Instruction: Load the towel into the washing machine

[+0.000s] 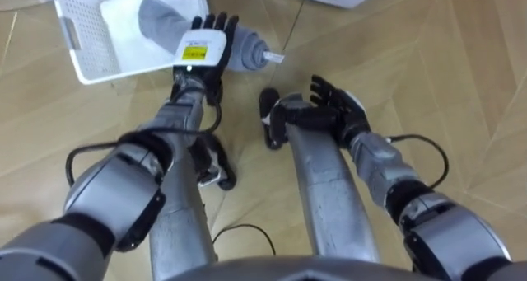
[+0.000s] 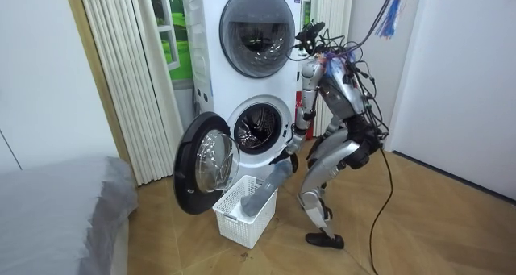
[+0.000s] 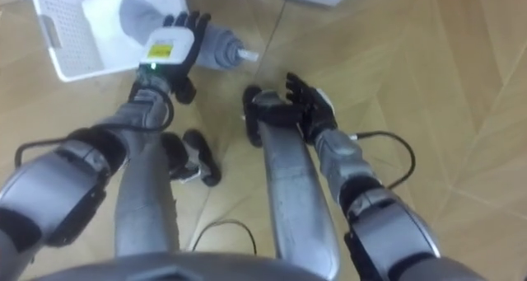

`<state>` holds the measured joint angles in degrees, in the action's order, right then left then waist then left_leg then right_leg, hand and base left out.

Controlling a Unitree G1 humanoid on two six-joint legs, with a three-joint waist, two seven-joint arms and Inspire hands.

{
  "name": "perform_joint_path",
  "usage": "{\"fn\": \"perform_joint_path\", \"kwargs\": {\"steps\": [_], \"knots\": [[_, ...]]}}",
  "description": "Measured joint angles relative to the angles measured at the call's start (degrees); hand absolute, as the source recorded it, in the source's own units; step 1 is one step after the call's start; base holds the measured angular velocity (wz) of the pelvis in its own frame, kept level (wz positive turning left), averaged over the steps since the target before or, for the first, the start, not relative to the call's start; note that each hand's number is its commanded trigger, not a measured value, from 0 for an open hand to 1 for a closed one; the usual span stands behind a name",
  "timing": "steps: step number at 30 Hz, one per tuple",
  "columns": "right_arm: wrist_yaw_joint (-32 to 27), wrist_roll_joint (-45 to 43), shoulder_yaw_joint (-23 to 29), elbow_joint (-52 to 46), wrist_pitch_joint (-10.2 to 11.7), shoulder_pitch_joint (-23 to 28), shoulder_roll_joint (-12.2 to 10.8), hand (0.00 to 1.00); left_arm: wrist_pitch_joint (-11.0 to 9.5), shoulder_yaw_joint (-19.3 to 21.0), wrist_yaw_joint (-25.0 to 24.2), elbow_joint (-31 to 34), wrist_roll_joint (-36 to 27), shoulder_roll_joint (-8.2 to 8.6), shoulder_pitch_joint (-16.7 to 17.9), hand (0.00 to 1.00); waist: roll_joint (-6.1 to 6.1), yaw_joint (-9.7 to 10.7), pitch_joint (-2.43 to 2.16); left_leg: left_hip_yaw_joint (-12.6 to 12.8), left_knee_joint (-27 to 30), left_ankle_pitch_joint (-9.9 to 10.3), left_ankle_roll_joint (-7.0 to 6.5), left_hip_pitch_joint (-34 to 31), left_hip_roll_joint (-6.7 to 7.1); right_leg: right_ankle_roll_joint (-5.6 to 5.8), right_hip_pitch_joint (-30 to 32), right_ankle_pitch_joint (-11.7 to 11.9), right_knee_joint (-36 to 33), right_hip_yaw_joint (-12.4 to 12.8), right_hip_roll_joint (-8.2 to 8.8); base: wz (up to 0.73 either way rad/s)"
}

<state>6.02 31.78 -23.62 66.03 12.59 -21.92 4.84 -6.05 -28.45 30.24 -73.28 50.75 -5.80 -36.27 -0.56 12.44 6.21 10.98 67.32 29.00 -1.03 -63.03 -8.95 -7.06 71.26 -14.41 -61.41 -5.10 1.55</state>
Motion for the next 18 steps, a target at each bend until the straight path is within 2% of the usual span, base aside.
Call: {"fn": "perform_joint_path", "kwargs": {"steps": [9,10,11,12,13,18], "knots": [[1.23,3.79,-2.11,-2.2,1.16,-0.01,0.05,0.0,-0.03,-1.09,2.9,-0.67,-0.08,-1.15,-0.65,0.0,-0.01,2.47,-0.02,-1.0,5.93,2.31,0.63,-3.75,-1.41,-0.79,3.59,-2.16,-5.49,-0.51,-0.73,-0.02],[1.33,3.85,-2.11,-2.56,1.18,-0.01,0.03,0.0,-0.05,-1.05,2.89,-0.87,-0.08,-1.42,-0.78,0.11,-0.01,3.12,-0.02,-1.56,6.66,2.52,0.8,-4.32,-1.41,-0.96,3.92,-2.43,-6.08,-0.85,-0.69,0.08],[1.47,3.95,-2.11,-2.63,1.19,0.0,0.02,0.0,-0.05,-1.05,2.89,-1.0,-0.08,-1.49,-0.88,0.35,-0.01,3.35,-0.01,-1.8,7.14,2.66,0.9,-4.57,-1.46,-1.09,4.03,-2.61,-6.49,-1.13,-0.64,0.08],[1.73,4.15,-2.11,-2.69,1.2,0.01,0.02,0.0,-0.08,-1.06,2.89,-1.12,-0.08,-1.61,-1.02,0.64,0.0,3.66,-0.01,-2.32,8.05,3.0,1.07,-4.93,-1.65,-1.3,4.14,-2.96,-7.1,-1.65,-0.67,0.08],[1.8,4.18,-2.14,-2.91,1.2,0.04,0.01,0.0,-0.21,-1.09,2.89,-1.13,-0.06,-1.63,-1.06,1.0,0.0,3.99,-0.01,-2.88,8.89,3.35,1.27,-5.35,-1.71,-1.42,4.17,-3.43,-7.81,-2.03,-0.64,0.09],[2.67,4.15,-2.8,-3.96,1.8,0.36,0.02,0.0,-0.51,-1.32,2.89,-1.25,-0.23,-1.69,-1.19,1.0,0.15,5.21,-0.03,-3.44,10.61,4.37,1.45,-5.69,-1.86,-1.62,4.53,-4.66,-9.82,-2.29,-0.6,0.04]]}}
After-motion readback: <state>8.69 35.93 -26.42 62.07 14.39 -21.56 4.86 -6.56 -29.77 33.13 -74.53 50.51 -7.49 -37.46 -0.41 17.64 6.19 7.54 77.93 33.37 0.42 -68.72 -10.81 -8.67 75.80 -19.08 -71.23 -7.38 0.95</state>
